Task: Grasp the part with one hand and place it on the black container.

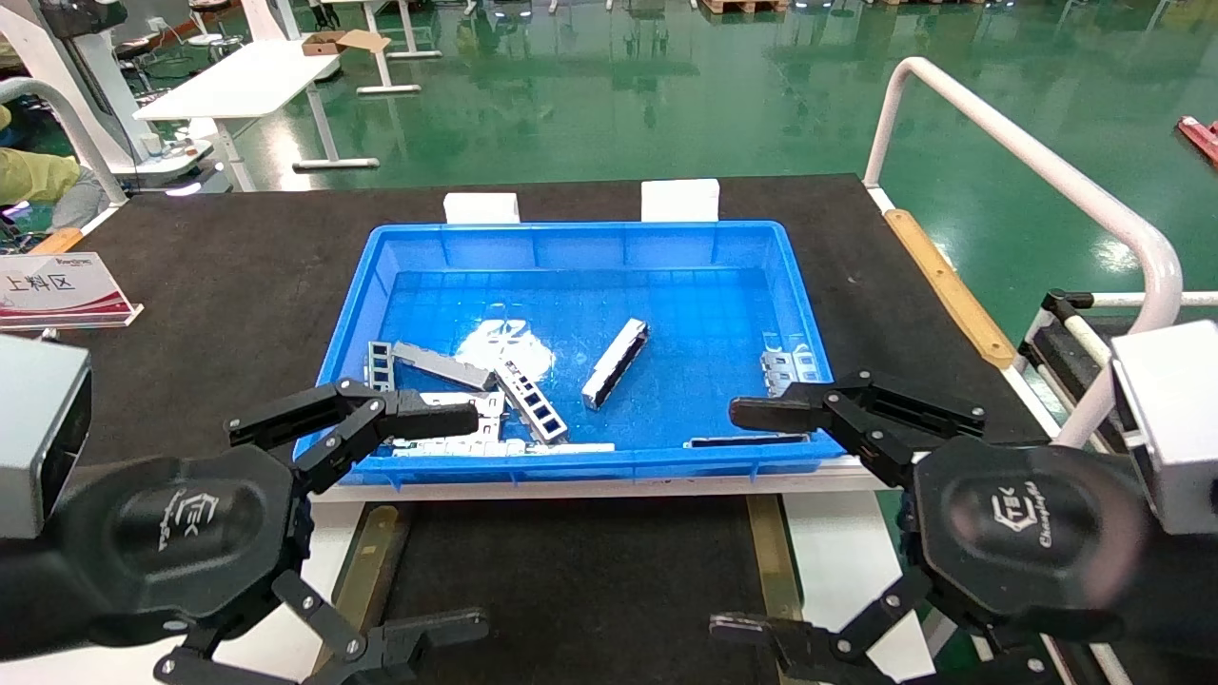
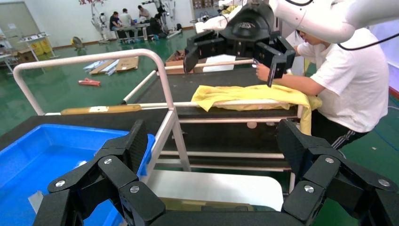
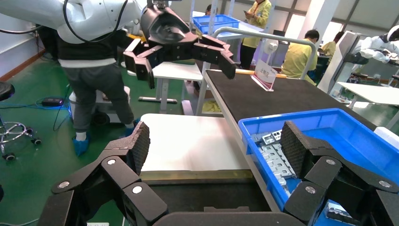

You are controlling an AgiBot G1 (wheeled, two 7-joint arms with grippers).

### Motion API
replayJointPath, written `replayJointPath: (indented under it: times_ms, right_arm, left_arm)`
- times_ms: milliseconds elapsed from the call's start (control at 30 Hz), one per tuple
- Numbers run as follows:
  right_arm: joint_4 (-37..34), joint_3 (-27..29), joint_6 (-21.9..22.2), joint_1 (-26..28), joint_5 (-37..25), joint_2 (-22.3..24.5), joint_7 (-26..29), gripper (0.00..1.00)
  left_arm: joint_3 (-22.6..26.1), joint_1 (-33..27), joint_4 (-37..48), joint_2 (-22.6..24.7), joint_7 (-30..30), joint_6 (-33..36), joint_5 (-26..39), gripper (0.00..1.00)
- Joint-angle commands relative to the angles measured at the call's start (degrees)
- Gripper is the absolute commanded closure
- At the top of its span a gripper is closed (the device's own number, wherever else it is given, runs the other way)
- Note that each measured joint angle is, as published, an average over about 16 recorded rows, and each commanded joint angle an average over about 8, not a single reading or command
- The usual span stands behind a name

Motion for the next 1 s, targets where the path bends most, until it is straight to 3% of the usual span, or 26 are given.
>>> replayJointPath:
  times_ms: [33, 400, 1000]
  right_arm:
    - [0.0, 0.0, 0.0, 0.0, 0.0, 0.0, 0.0, 0.0]
    - [0.0, -0.1, 0.0, 0.0, 0.0, 0.0, 0.0, 0.0]
    - [0.0, -0.1, 0.0, 0.0, 0.1, 0.0, -0.1, 0.0]
  left_arm:
    - [-0.1, -0.2, -0.3, 0.0, -0.2, -0.3, -0.1, 0.0]
    - [2.4, -1.1, -1.1, 4.8, 0.9, -8.3, 7.1, 0.0]
    - [10.9, -8.8, 7.4, 22.0, -3.1, -28.1, 24.9, 0.0]
